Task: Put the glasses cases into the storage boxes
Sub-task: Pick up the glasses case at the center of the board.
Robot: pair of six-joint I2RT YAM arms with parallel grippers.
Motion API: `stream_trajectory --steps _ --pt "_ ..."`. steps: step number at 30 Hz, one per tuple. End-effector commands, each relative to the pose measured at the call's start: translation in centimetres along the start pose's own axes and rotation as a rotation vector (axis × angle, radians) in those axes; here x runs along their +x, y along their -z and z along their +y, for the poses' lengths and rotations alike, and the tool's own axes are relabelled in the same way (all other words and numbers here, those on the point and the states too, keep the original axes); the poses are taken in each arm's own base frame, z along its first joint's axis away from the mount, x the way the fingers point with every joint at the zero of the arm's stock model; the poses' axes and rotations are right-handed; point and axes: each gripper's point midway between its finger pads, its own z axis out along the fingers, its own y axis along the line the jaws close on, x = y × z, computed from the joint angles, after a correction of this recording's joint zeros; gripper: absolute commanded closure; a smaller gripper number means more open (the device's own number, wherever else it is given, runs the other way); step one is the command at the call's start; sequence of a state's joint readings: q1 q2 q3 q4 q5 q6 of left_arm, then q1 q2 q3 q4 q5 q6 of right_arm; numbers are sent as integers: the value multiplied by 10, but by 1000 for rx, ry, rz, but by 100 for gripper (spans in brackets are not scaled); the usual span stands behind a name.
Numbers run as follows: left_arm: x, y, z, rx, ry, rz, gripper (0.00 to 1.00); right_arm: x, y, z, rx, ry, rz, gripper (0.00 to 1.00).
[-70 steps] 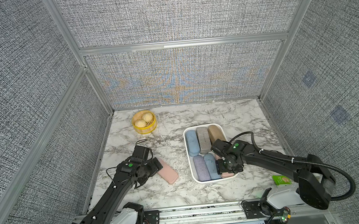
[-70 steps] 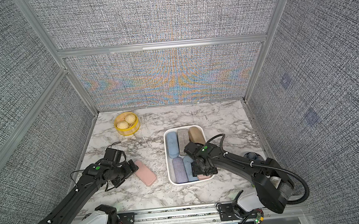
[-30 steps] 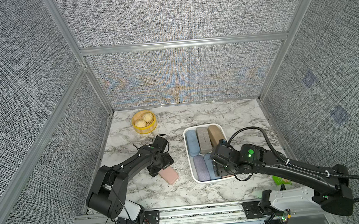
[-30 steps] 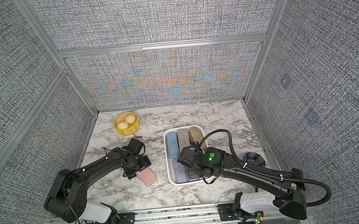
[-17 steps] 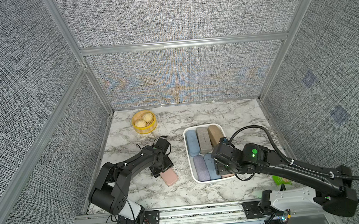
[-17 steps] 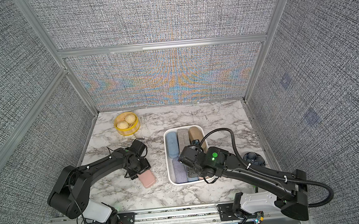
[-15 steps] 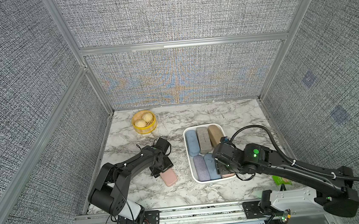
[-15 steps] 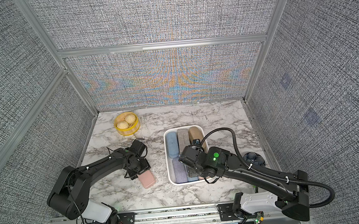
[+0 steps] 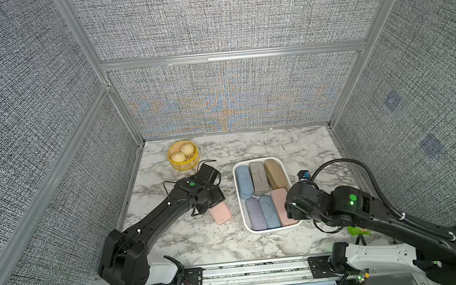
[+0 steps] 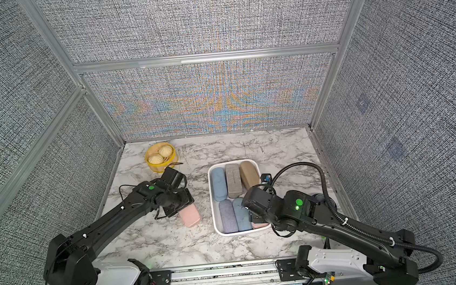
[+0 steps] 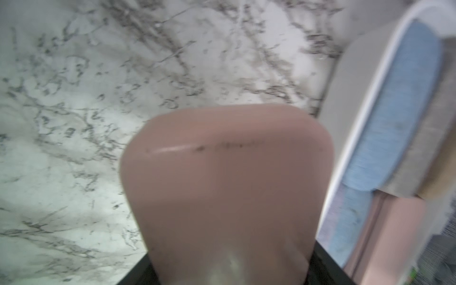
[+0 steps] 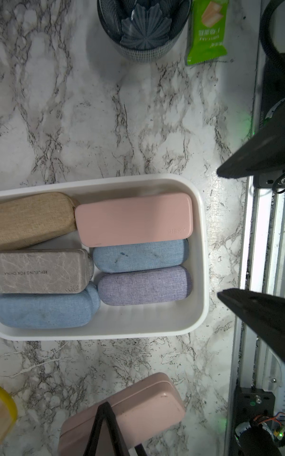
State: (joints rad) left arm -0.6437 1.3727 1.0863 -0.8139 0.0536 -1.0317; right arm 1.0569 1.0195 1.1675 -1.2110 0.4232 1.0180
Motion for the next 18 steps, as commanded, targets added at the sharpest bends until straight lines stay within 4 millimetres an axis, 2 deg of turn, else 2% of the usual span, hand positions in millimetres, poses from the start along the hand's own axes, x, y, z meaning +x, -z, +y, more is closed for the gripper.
stream_trajectory --steps 1,4,8,12,18 --pt "5 18 -28 34 -63 15 45 -6 5 -19 71 -32 -26 28" --pt "9 25 -57 68 -119 14 45 -10 11 -37 132 -43 -41 28" --pt "21 19 -94 87 -193 43 45 -12 22 -58 176 -76 -49 28" --pt "36 4 -126 84 -260 72 45 -10 26 -74 199 -101 -56 28" --pt "56 -26 -153 55 -313 133 45 -2 27 -90 219 -131 -43 28"
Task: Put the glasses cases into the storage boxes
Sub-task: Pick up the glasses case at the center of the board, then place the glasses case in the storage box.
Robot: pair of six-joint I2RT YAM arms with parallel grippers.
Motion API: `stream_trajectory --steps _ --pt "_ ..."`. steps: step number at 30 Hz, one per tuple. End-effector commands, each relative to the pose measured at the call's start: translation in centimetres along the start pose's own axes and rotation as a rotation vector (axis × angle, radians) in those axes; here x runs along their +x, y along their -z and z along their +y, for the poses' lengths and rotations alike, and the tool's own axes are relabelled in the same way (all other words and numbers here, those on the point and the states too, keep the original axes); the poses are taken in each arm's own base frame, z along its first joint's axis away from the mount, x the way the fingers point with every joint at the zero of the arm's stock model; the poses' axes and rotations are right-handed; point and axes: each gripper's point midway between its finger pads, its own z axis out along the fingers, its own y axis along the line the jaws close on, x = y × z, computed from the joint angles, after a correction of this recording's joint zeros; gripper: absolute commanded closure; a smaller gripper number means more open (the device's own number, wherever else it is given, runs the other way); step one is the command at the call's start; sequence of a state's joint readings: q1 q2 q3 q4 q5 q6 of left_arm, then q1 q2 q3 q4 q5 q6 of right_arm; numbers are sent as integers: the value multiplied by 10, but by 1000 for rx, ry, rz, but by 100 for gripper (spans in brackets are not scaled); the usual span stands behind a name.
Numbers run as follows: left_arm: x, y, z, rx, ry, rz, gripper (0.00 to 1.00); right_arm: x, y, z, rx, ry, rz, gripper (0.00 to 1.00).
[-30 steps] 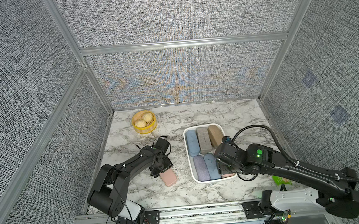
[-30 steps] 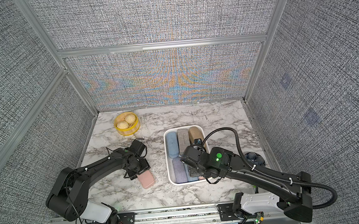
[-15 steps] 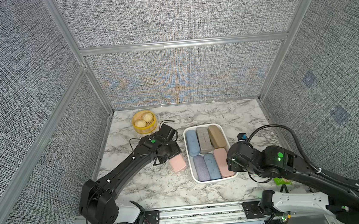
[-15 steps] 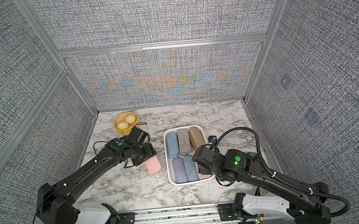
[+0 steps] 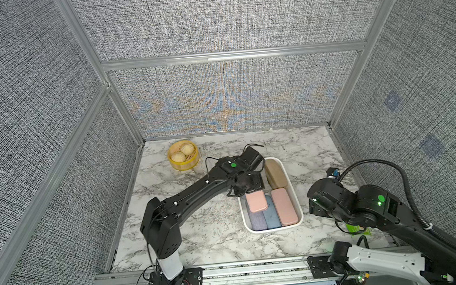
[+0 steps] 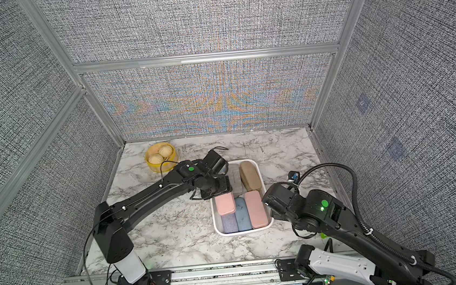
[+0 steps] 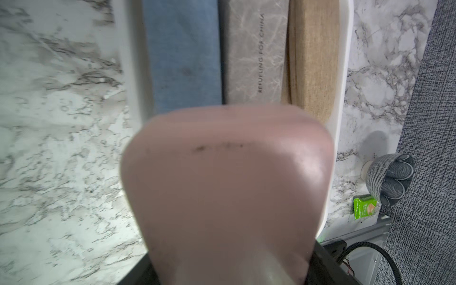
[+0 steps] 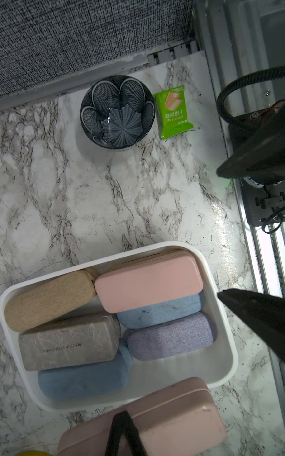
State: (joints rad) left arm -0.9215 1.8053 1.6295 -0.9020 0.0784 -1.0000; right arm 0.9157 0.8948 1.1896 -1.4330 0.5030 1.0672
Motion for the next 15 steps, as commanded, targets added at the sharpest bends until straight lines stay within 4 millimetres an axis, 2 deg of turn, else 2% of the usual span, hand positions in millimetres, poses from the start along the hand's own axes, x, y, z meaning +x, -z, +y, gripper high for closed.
stream_trajectory --steps 1,8,15 --pt "9 -13 -7 -22 -31 38 45 4 -1 -15 50 2 5 28" --pt "39 -46 -18 -43 -28 116 45 8 -3 -22 54 -10 11 28" --pt "61 -66 -15 -49 18 155 45 11 -8 -18 48 -4 22 28"
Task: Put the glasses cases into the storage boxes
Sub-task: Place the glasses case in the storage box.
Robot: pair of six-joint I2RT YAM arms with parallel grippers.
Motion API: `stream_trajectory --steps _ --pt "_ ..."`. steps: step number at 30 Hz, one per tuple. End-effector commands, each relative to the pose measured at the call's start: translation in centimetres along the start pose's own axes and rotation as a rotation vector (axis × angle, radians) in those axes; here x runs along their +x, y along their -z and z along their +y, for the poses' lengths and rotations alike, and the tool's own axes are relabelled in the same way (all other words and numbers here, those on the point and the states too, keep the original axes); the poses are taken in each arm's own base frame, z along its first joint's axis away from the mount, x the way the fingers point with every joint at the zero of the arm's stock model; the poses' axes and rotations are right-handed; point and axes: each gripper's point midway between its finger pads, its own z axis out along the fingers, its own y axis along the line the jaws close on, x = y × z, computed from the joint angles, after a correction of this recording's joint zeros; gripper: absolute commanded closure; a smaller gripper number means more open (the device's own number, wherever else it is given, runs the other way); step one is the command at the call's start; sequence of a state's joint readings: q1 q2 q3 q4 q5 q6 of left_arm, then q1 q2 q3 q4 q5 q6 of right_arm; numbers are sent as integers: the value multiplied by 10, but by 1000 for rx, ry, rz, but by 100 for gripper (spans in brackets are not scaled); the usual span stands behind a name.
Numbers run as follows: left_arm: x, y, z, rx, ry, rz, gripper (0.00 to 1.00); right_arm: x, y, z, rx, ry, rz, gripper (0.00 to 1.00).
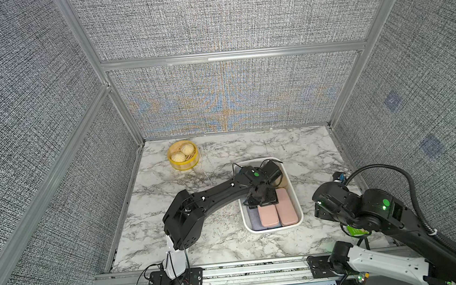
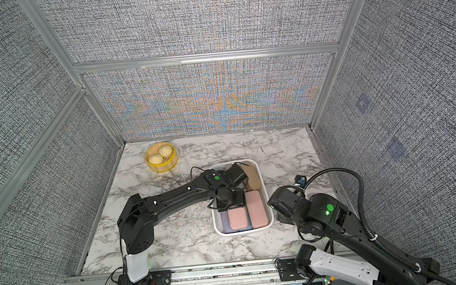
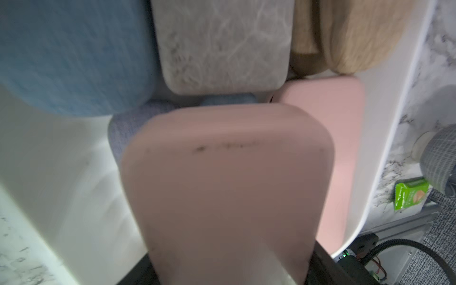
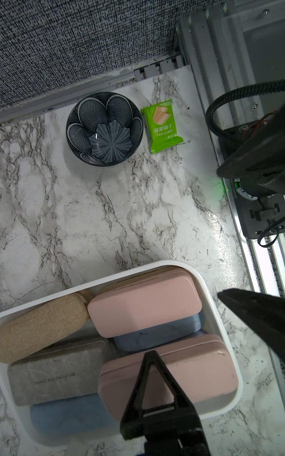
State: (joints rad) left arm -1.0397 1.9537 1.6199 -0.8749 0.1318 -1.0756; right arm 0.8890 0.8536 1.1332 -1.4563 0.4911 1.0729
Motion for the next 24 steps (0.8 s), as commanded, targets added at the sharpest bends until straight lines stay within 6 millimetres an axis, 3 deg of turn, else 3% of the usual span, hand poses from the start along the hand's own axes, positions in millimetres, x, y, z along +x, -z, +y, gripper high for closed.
stream_trajectory --steps 1,16,20,24 --pt "0 -6 -2 21 44 3 45 0 -2 -1 10 6 -3 28" --pt "5 -36 5 -29 54 60 44 9 -11 -1 -1 3 12 28" --pt "8 -37 8 -55 43 76 30 9 -12 2 -11 4 16 28" --pt "4 -28 11 -64 26 45 23 6 -8 3 -19 10 9 27"
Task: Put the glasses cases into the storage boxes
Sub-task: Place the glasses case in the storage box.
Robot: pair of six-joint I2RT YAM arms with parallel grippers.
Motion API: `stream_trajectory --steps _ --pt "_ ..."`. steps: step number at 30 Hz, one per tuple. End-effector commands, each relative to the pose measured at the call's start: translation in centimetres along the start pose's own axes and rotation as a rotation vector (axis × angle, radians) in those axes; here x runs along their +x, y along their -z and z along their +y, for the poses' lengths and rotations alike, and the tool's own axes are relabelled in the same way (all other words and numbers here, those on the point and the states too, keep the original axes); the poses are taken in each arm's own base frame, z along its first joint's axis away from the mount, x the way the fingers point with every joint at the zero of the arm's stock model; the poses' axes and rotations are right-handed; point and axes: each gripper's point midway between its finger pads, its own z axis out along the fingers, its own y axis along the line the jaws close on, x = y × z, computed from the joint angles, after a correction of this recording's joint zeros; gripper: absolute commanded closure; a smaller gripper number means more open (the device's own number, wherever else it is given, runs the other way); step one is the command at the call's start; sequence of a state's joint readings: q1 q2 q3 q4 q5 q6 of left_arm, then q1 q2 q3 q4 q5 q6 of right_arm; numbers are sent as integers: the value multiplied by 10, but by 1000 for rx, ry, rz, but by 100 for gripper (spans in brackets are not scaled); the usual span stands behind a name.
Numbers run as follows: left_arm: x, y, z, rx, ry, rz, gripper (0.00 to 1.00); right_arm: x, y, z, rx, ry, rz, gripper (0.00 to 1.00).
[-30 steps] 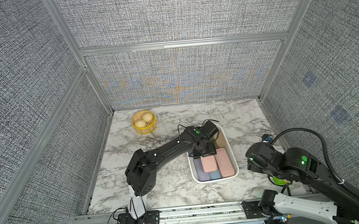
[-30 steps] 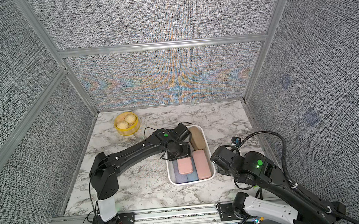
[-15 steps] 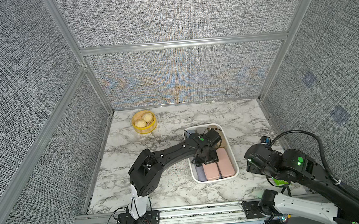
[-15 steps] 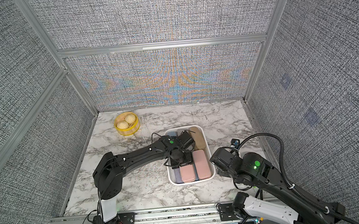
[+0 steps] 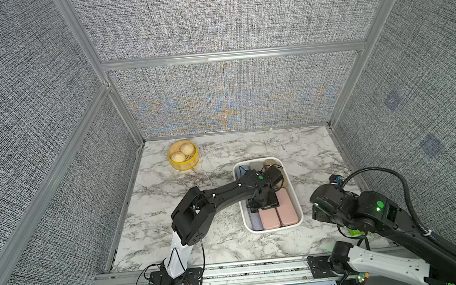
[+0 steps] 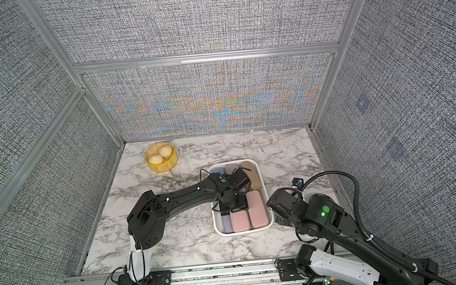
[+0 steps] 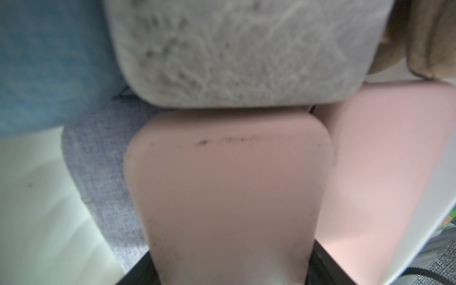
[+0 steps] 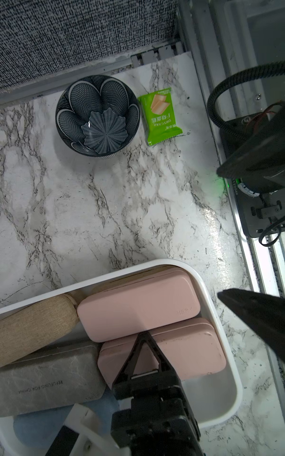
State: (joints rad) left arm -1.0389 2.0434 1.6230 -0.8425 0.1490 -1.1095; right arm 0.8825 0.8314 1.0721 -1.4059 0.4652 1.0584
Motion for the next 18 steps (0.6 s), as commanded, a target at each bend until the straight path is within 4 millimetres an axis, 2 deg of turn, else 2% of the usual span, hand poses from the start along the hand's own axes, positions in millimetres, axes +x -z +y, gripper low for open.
stream_trajectory --steps 1,4,6,8,10,12,14,16,18 --pt "2 10 6 -27 -22 -8 22 -5 4 1 -4 6 -12 27" --pt "-1 20 9 -33 -34 -42 16 -12 10 4 -9 11 -23 22" --pt "-3 37 11 -25 -42 -82 3 -19 15 7 -6 19 -34 17" --pt "-5 48 14 -30 -55 -110 1 -28 19 10 -1 29 -45 13" --pt "-8 67 16 -29 -81 -159 1 -39 24 13 5 23 -69 9" --pt "-17 98 20 -29 -125 -258 1 -53 29 13 16 -3 -108 6" --pt "-29 139 31 -57 -169 -396 1 -68 32 13 32 -36 -163 4" --pt "-49 187 57 -170 -186 -585 0 -83 30 20 35 7 -219 2" --pt "-66 233 86 -292 -231 -762 0 -99 18 33 44 61 -297 2"
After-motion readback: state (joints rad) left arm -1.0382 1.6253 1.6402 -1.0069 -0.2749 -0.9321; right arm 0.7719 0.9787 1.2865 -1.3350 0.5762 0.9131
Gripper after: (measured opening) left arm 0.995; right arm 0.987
